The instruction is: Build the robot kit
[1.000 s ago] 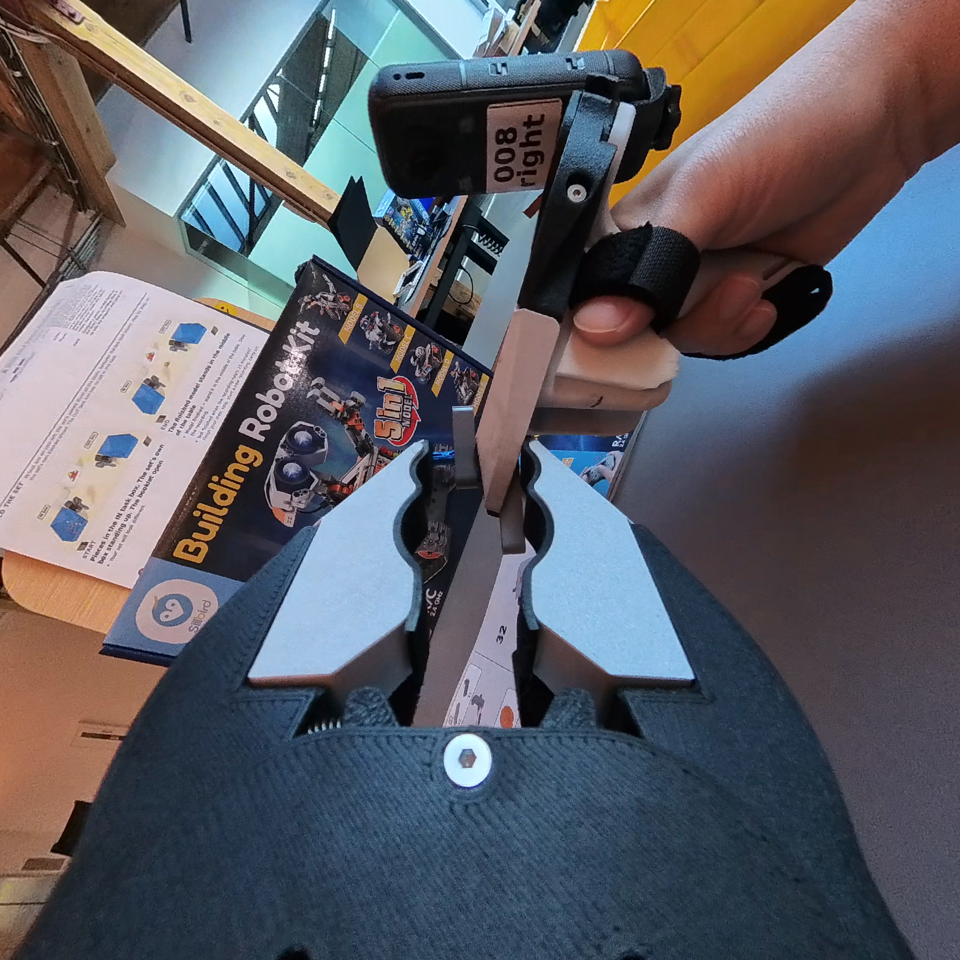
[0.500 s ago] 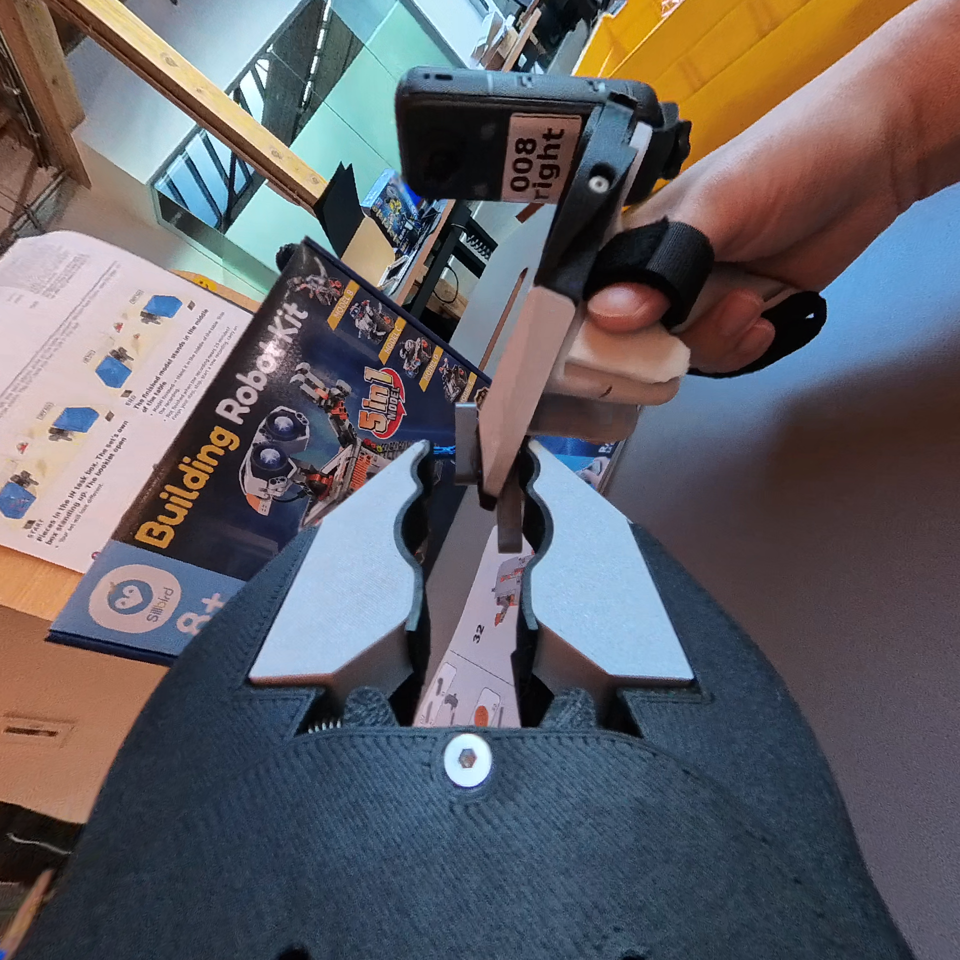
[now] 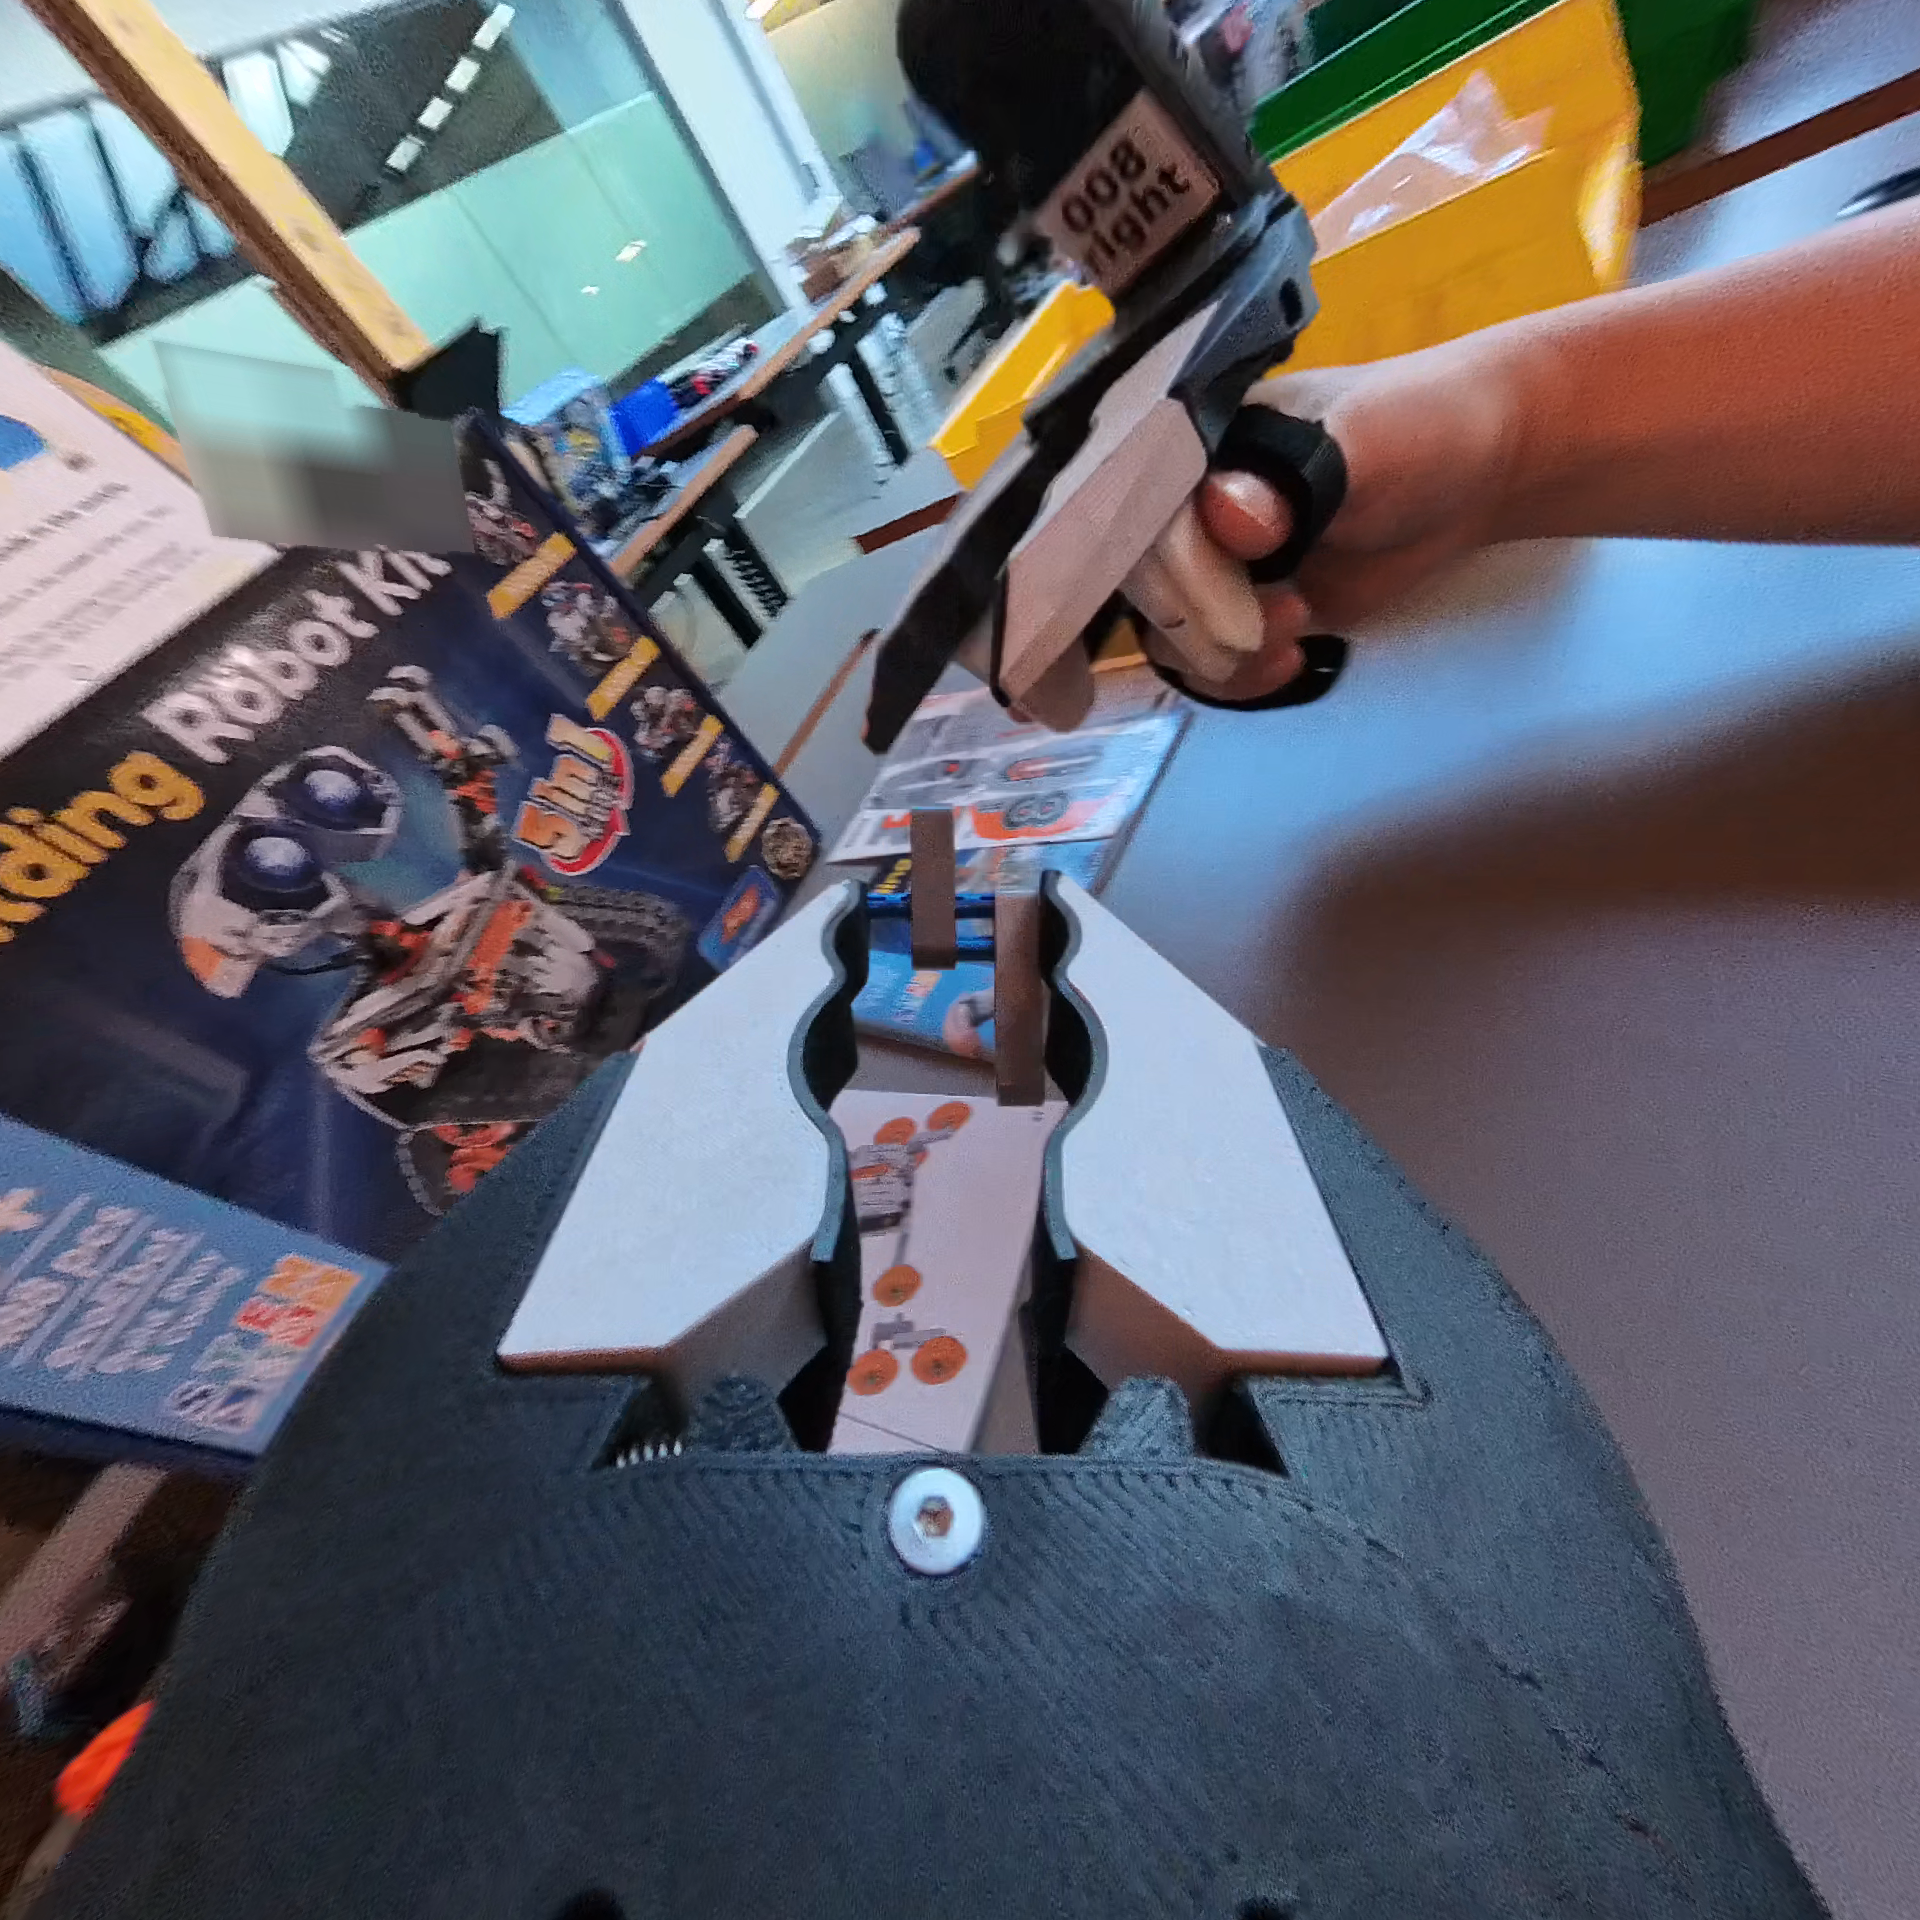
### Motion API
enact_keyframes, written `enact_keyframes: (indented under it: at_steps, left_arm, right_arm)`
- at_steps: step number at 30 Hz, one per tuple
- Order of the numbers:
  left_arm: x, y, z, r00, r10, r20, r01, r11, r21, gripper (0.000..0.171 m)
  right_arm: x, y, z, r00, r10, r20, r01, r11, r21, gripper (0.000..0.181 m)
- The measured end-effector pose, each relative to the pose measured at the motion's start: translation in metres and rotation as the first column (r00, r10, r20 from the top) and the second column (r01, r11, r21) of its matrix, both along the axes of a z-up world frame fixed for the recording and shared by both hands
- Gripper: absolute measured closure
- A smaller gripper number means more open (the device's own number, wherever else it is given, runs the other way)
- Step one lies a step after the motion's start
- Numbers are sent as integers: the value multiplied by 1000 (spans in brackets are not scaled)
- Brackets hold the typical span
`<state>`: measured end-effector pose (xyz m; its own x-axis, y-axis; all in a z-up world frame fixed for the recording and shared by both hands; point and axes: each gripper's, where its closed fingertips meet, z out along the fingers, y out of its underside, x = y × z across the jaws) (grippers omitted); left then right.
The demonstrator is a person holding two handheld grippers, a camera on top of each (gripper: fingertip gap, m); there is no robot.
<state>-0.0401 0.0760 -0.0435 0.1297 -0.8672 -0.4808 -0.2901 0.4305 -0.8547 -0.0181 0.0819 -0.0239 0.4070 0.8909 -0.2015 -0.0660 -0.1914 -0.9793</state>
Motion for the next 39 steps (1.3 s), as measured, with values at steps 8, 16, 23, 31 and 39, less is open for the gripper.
enact_keyframes:
  at_steps: [8, 16, 23, 31, 39]
  left_arm:
    - [4, -25, -24, 979, -168, -116, 155, 981, -115, 142]
    - [15, -42, -46, 949, -235, -212, 217, 971, -105, 142]
    - [15, -40, -58, 938, -227, -261, 206, 973, -103, 142]
    - [17, -40, -61, 938, -222, -267, 210, 975, -72, 142]
    - [17, -40, -70, 932, -224, -286, 219, 974, -51, 142]
  right_arm:
    - [-15, -19, -26, 868, -135, 478, -67, 922, 382, 149]
    - [-17, -36, -56, 774, -67, 629, -181, 929, 322, 166]
    - [-17, -34, -75, 733, -71, 677, -182, 938, 296, 175]
    - [-16, -35, -79, 735, -84, 673, -167, 939, 300, 175]
    - [-15, -36, -89, 700, -114, 705, -176, 929, 325, 175]
